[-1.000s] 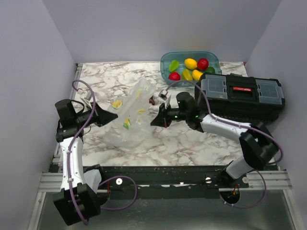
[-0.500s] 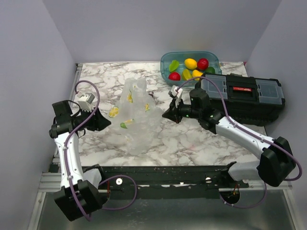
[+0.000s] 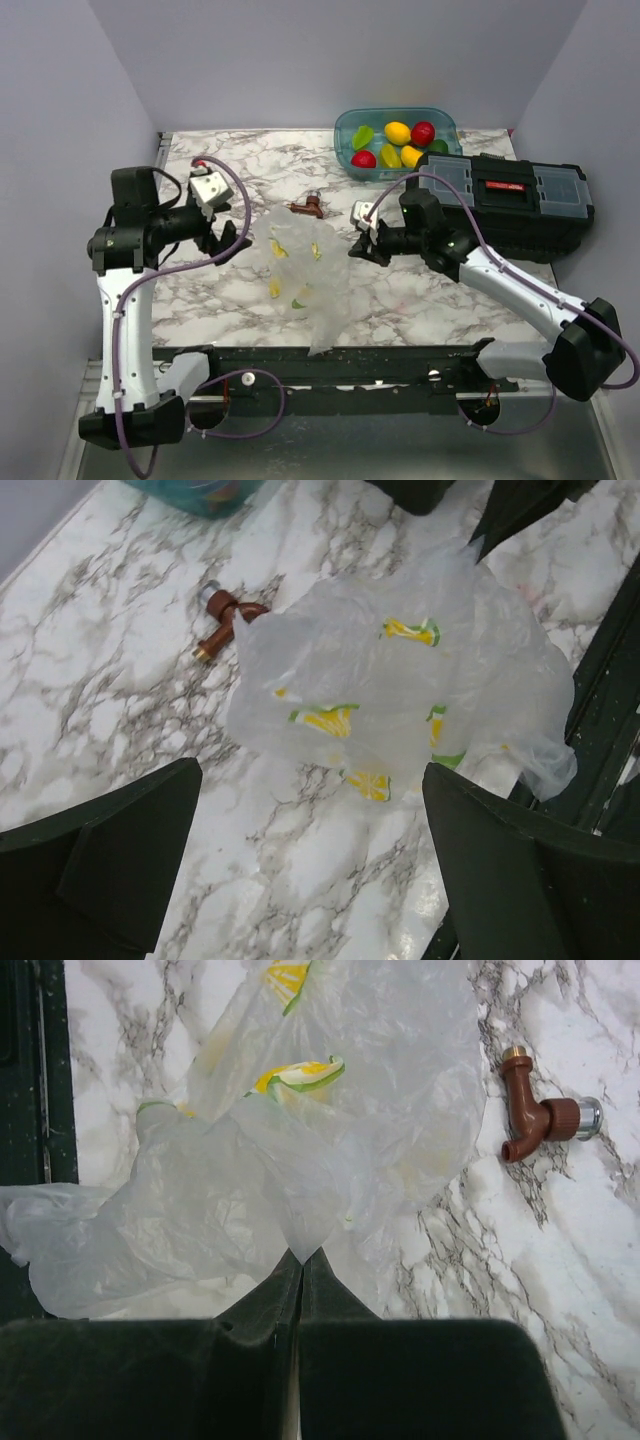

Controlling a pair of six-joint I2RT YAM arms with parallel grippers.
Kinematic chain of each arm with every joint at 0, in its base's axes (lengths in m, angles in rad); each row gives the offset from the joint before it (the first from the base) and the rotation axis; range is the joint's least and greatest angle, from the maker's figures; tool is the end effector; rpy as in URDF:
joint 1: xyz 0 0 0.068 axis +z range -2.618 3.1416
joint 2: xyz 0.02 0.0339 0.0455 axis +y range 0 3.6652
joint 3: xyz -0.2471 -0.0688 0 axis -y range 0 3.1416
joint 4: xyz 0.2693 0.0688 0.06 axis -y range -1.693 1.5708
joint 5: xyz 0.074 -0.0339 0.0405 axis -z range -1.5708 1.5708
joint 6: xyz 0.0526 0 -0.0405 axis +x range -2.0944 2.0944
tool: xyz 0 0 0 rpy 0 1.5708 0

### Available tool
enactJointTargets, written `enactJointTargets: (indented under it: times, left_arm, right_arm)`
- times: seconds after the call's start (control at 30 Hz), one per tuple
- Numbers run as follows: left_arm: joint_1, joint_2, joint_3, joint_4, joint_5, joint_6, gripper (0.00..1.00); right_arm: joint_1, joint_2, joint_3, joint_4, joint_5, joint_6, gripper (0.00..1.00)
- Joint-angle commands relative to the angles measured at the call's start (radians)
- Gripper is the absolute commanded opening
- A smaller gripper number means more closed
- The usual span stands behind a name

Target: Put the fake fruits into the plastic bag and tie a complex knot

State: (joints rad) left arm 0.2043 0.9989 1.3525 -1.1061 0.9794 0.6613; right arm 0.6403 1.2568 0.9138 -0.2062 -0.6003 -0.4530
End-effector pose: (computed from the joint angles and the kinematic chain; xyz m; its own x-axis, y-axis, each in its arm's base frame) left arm 0.1984 -0.0035 0.4002 -0.2332 0.3014 -0.9246 0.7901 0.6130 0.0005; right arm 0.2369 0.2136 0.2532 0.0085 -0.4440 -0.8960 -0.9739 0.1997 -0.1082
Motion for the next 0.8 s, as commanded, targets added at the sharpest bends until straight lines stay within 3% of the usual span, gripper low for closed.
enactJointTargets:
  times: [0.0, 0.23, 0.37, 0.5, 0.7, 0.77]
  left_arm:
    - [-0.216, 0.071, -0.009, 0.143, -0.148, 0.002, 0.98]
    - [-0.37, 0.237, -0.003, 0.254, -0.28, 0.008, 0.99]
    - [-0.404, 0.347, 0.012, 0.187, -0.253, 0.013, 0.93]
    - [-0.386, 0.383, -0.019, 0.11, -0.242, 0.03, 0.7]
    - [-0.243, 0.338, -0.106, 0.012, -0.146, 0.123, 0.15]
    - [-0.214, 0.327, -0.128, -0.023, -0.122, 0.154, 0.1]
  right_arm:
    - [0.005, -0.047, 0.035, -0.061, -0.065, -0.124, 0.01]
    - [0.014, -0.097, 0.015, -0.063, -0.111, -0.193, 0.01]
    - [0.014, -0.128, 0.001, -0.035, -0.103, -0.176, 0.01]
    - [0.013, -0.16, -0.018, -0.025, -0.031, -0.129, 0.01]
    - [0.013, -0.237, -0.084, -0.004, 0.063, -0.103, 0.01]
    - [0.012, -0.254, -0.099, -0.002, 0.073, -0.093, 0.01]
